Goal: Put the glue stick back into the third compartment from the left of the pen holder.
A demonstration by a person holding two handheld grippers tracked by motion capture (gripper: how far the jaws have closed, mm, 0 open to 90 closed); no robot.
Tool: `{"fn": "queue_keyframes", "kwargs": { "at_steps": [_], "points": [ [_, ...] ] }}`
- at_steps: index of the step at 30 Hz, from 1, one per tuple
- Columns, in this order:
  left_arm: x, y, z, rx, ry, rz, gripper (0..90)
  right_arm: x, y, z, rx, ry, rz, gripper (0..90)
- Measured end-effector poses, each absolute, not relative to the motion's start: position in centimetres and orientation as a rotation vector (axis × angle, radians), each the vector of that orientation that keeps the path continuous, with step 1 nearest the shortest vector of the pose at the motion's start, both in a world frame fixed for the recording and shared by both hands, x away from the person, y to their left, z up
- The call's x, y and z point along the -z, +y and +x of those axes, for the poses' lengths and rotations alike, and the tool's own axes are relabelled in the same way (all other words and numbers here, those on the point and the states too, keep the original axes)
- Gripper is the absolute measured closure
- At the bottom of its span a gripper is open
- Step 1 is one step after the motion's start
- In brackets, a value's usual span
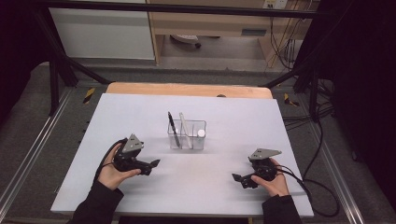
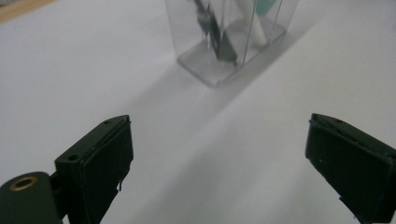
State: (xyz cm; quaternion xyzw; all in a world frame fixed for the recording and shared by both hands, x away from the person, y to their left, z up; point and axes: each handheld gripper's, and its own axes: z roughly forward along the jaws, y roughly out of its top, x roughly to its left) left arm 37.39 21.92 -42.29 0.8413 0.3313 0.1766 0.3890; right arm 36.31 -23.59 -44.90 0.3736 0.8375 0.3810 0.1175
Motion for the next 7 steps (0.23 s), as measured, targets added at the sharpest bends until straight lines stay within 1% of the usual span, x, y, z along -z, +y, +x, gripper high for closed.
{"fn": "queue_keyframes", "kwargs": {
  "at_steps": [7],
  "points": [
    [44.5,24.1,36.3,-0.44,0.88,2.14,7.4,44.9,-23.6,36.3,-1.12,2.452,1.083,0.5]
  ]
}}
